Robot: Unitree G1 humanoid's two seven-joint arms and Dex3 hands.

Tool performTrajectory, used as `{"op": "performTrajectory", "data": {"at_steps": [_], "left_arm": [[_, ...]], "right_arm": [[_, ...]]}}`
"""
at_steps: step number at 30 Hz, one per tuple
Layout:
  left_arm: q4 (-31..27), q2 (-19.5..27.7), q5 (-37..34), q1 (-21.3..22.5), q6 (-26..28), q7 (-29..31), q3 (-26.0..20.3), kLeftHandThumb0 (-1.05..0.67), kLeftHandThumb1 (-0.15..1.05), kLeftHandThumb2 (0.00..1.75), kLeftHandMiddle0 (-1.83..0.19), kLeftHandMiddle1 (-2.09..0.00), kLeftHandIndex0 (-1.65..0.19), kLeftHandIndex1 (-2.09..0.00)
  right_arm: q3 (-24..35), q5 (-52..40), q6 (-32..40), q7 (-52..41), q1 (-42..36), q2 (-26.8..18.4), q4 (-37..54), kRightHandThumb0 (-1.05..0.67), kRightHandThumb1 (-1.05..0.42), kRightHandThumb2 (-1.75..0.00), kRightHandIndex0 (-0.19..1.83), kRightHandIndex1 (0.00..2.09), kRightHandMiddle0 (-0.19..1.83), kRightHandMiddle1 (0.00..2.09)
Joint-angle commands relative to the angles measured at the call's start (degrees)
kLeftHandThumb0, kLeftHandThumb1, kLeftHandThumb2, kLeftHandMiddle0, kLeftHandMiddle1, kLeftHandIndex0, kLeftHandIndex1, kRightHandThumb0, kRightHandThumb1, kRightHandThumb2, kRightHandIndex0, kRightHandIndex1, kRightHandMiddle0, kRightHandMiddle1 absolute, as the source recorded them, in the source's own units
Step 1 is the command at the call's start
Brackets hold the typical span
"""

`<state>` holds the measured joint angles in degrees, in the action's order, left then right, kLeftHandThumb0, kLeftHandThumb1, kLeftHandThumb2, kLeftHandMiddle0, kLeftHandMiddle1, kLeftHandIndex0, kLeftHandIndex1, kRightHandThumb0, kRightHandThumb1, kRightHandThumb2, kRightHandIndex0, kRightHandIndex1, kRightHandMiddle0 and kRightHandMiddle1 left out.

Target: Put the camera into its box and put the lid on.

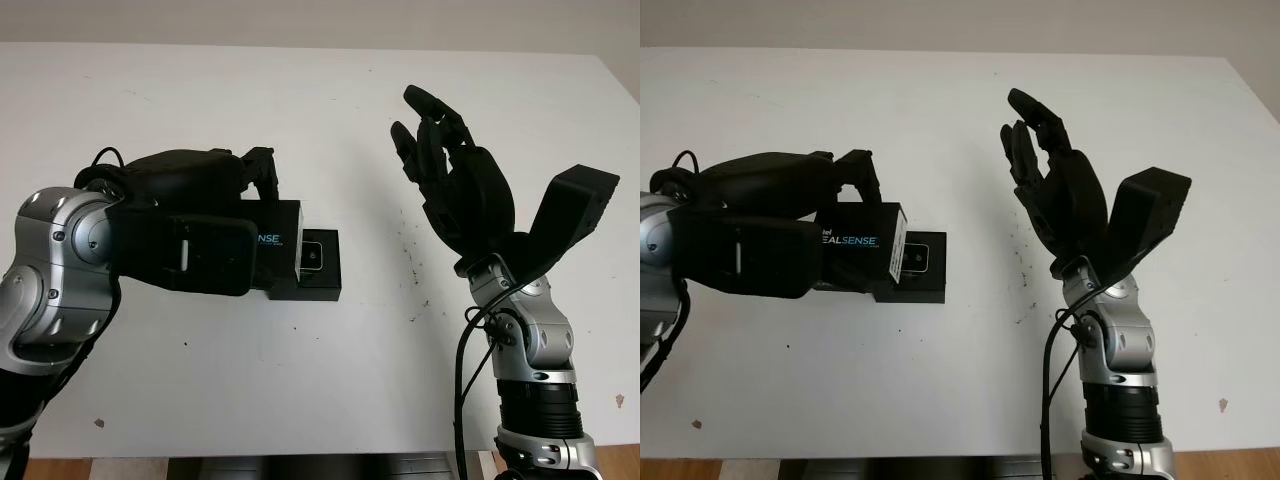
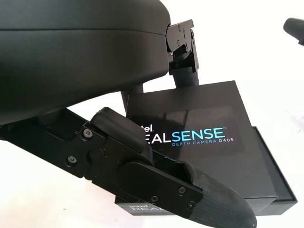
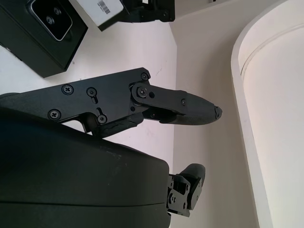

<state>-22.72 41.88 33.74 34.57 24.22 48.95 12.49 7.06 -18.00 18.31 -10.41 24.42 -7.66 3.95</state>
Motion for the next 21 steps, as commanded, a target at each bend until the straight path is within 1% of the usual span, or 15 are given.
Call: {"op": "performTrajectory", "data": {"at_steps": [1,2,3,4,6,8,13,17,21], "left_arm": [[0.8,-1.0,0.2,2.0,1.0,-0.2,0.4,-0.26,1.05,0.22,-0.24,-2.09,-0.01,-1.84],[1.4,-1.5,-0.2,2.6,1.8,0.0,0.3,-0.25,1.05,0.22,-0.24,-2.09,0.0,-1.87],[2.2,-1.9,-0.4,3.2,2.3,0.1,0.4,-0.25,1.05,0.22,-0.27,-2.09,0.03,-1.95],[2.6,-2.2,-0.5,3.6,2.6,0.1,0.5,-0.26,1.05,0.22,-0.34,-2.09,0.03,-2.02],[3.6,-2.4,-0.5,4.3,2.8,0.0,0.7,-0.26,1.05,0.22,-0.42,-2.09,0.0,-2.08],[4.5,-2.7,-0.6,5.1,3.3,0.3,0.9,-0.27,1.05,0.22,-0.41,-2.09,0.01,-2.08],[6.7,-3.4,-1.1,6.4,3.6,0.3,1.6,-0.26,1.05,0.2,-0.42,-2.09,-0.05,-2.09],[7.9,-3.7,-1.1,6.8,3.4,0.3,2.3,-0.26,1.05,0.2,-0.48,-2.09,-0.07,-2.09],[9.2,-3.7,-1.3,7.8,3.7,1.5,3.2,-0.26,1.05,0.21,-0.48,-2.09,-0.03,-2.09]], "right_arm": [[-0.3,0.5,-0.8,-0.2,-0.2,-0.2,1.2,-0.58,-1.05,-0.53,0.12,0.05,-0.19,0.75],[-0.4,0.6,-0.7,-0.2,-0.1,-0.2,1.2,-0.59,-1.05,-0.53,0.12,0.05,-0.19,0.76],[-0.4,0.7,-0.6,-0.2,-0.1,-0.2,1.3,-0.59,-1.05,-0.53,0.12,0.05,-0.19,0.76],[-0.4,0.7,-0.5,-0.2,-0.1,-0.2,1.3,-0.59,-1.05,-0.52,0.12,0.05,-0.19,0.76],[-0.4,0.8,-0.5,-0.3,0.0,-0.1,1.3,-0.59,-1.05,-0.52,0.12,0.05,-0.19,0.77],[-0.4,0.9,-0.5,-0.3,0.1,0.0,1.2,-0.59,-1.05,-0.51,0.12,0.05,-0.19,0.78],[-0.7,1.5,-0.6,0.1,0.1,0.4,1.1,-0.6,-1.05,-0.5,0.13,0.06,-0.19,0.8],[-1.0,2.0,-0.9,0.4,0.1,0.4,1.2,-0.61,-1.05,-0.5,0.13,0.06,-0.19,0.81],[-1.0,1.9,-0.9,0.7,0.0,0.7,1.3,-0.6,-1.05,-0.51,0.14,0.06,-0.19,0.81]]}}
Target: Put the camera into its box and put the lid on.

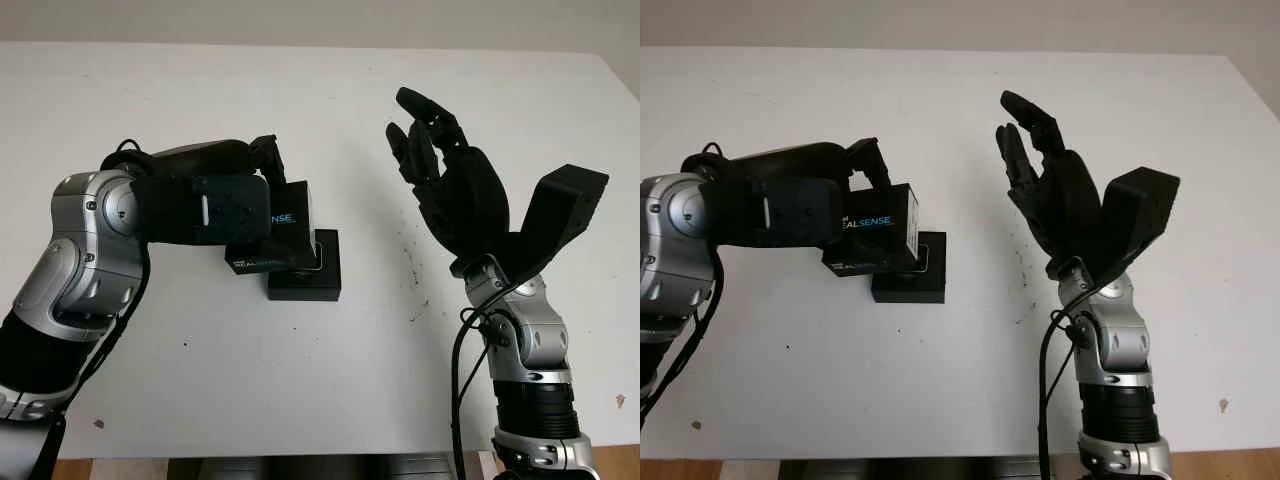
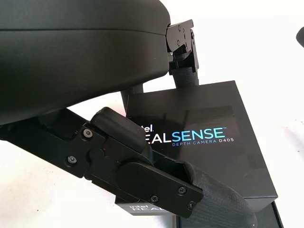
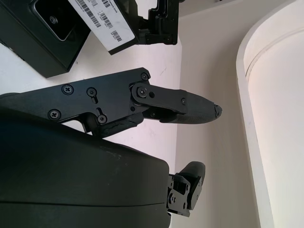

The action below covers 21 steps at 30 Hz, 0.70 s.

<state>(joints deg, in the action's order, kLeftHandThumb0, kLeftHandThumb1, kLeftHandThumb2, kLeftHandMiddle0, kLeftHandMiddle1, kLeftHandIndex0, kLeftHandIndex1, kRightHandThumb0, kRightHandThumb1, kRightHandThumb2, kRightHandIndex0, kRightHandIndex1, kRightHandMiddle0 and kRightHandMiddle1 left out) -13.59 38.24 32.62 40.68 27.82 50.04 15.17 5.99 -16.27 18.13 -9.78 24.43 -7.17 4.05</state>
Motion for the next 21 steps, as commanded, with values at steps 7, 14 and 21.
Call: {"op": "performTrajectory", "data": {"at_steps": [7,14,21], "left_arm": [[1.6,-0.7,-0.4,2.9,0.9,1.2,1.7,-0.25,1.05,0.2,-0.46,-2.09,-0.02,-2.09],[2.2,-1.4,-1.9,1.6,-2.0,-1.1,1.6,-0.25,1.05,0.18,-0.41,-2.09,-0.04,-2.08],[3.7,-1.3,-1.4,1.3,-5.2,-2.5,2.7,-0.26,1.05,0.2,-0.3,-2.09,-0.03,-2.0]], "right_arm": [[0.0,0.3,-1.0,0.6,0.0,0.6,1.1,-0.61,-1.05,-0.5,0.14,0.06,-0.19,0.83],[0.1,0.5,-1.0,1.0,-0.2,1.0,1.4,-0.61,-1.05,-0.5,0.14,0.06,-0.19,0.82],[0.1,0.4,-1.4,0.8,-0.3,1.2,1.3,-0.62,-1.05,-0.48,0.15,0.06,-0.19,0.82]]}}
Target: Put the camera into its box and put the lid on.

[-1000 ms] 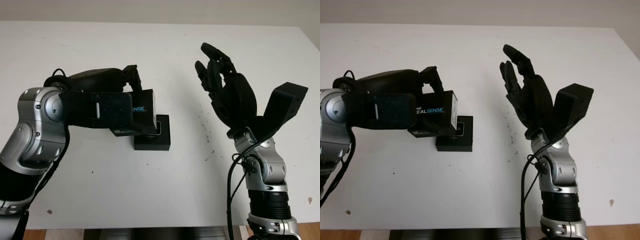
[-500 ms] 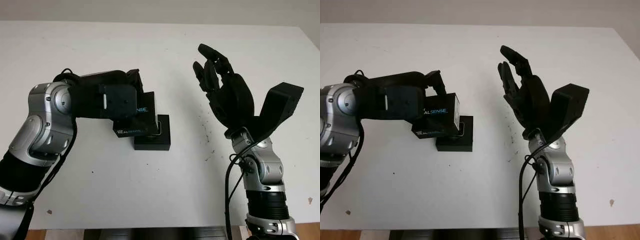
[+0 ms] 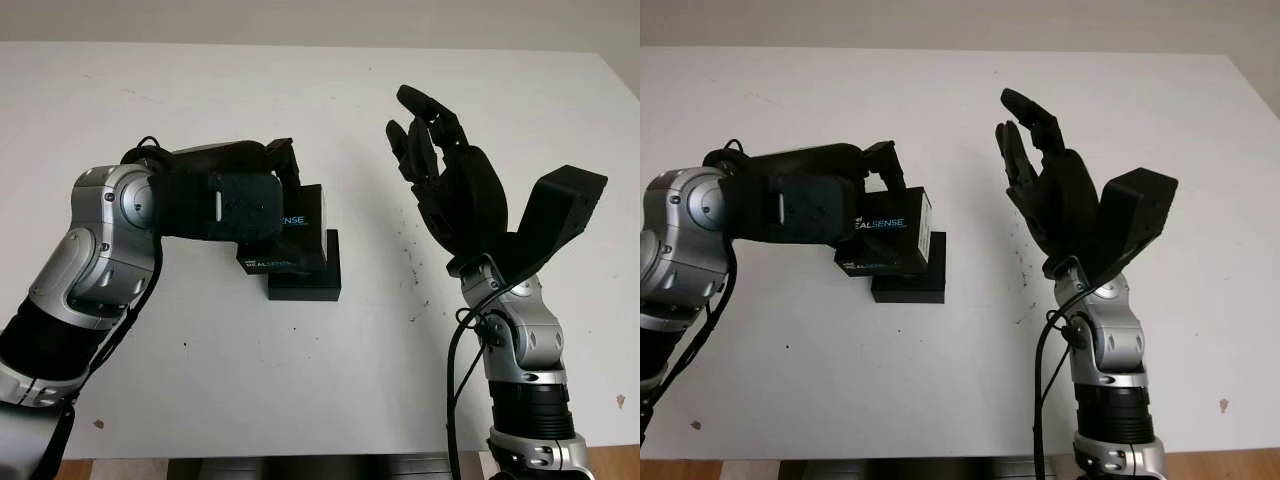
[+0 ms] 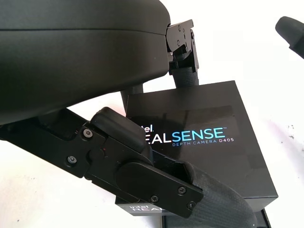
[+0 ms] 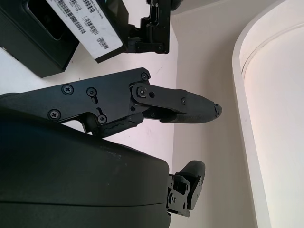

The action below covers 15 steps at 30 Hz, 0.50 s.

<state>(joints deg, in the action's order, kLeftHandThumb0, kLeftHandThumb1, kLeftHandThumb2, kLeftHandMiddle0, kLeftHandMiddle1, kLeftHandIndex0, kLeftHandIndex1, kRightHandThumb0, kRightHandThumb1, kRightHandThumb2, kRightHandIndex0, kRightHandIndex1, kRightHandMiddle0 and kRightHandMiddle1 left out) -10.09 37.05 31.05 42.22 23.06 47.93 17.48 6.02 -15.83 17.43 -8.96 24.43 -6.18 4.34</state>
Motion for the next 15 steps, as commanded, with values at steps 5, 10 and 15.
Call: {"op": "performTrajectory", "data": {"at_steps": [5,10,15], "left_arm": [[1.1,-0.6,0.0,-0.3,-1.0,-0.5,0.8,-0.25,1.05,0.22,-0.19,-2.09,-0.01,-1.83],[1.6,-0.9,1.2,-0.5,-2.4,-1.1,1.9,-0.25,1.05,0.22,-0.17,-2.04,-0.05,-1.71],[1.0,-1.8,1.7,-0.8,-0.1,0.2,2.3,-0.24,1.05,0.22,-0.15,-2.08,-0.03,-1.68]], "right_arm": [[0.1,-0.2,-0.8,-0.2,-0.3,0.3,0.8,-0.62,-1.05,-0.48,0.14,0.06,-0.19,0.82],[0.3,-0.1,-1.1,-0.1,-0.4,0.4,0.7,-0.62,-1.05,-0.48,0.14,0.06,-0.19,0.85],[0.1,0.2,-1.0,0.2,-0.5,0.4,0.9,-0.62,-1.05,-0.49,0.15,0.06,-0.19,0.86]]}}
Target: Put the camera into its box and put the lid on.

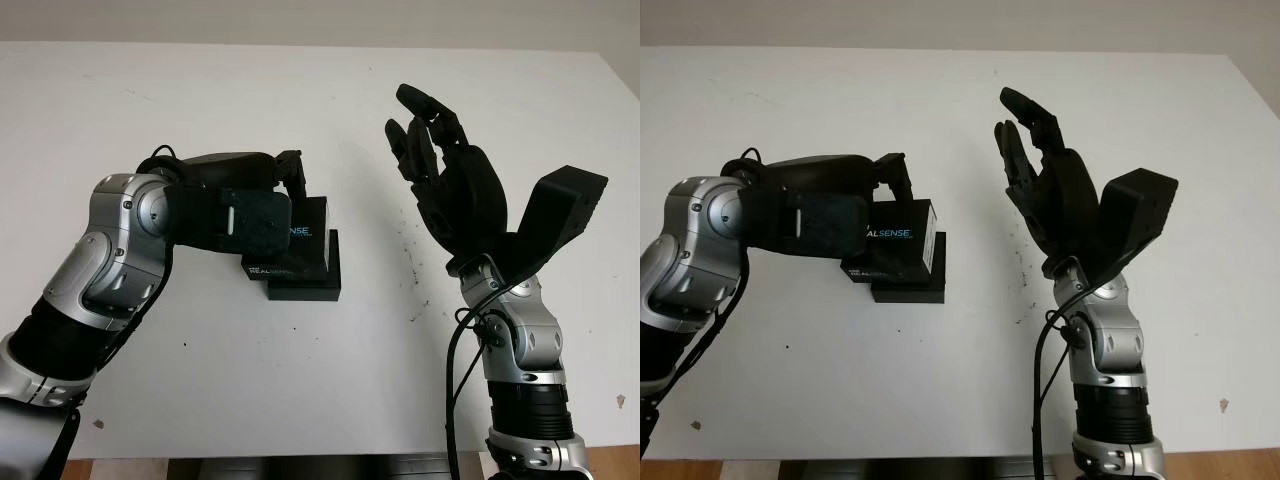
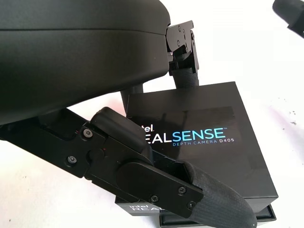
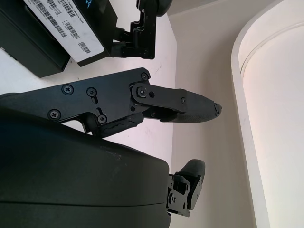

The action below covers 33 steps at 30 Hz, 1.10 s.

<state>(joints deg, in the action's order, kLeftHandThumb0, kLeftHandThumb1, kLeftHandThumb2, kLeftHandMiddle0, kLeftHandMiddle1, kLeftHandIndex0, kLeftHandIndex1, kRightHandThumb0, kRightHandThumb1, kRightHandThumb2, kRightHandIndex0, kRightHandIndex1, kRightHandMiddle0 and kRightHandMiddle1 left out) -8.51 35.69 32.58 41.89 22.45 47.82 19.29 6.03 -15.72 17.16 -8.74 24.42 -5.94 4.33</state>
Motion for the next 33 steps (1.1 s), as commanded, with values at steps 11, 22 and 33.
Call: {"op": "performTrajectory", "data": {"at_steps": [11,22,33], "left_arm": [[-1.0,-2.8,-0.4,-1.3,3.4,0.7,1.1,-0.23,1.05,0.23,-0.36,-2.09,-0.01,-1.98],[-1.8,-4.7,1.3,-0.4,9.1,2.2,3.0,-0.22,1.05,0.23,-0.37,-2.09,0.0,-1.91],[-2.1,-5.1,1.2,-1.0,9.2,1.6,3.6,-0.23,1.05,0.22,-0.51,-2.09,-0.12,-2.09]], "right_arm": [[0.0,0.0,-1.3,-0.3,-0.6,0.6,0.7,-0.61,-1.05,-0.49,0.14,0.06,-0.19,0.83],[0.0,-0.2,-1.9,0.1,-0.7,1.5,0.3,-0.62,-1.05,-0.47,0.14,0.06,-0.19,0.85],[-0.5,0.8,-3.4,-0.4,-0.8,1.6,-0.3,-0.62,-1.05,-0.48,0.15,0.06,-0.19,0.85]]}}
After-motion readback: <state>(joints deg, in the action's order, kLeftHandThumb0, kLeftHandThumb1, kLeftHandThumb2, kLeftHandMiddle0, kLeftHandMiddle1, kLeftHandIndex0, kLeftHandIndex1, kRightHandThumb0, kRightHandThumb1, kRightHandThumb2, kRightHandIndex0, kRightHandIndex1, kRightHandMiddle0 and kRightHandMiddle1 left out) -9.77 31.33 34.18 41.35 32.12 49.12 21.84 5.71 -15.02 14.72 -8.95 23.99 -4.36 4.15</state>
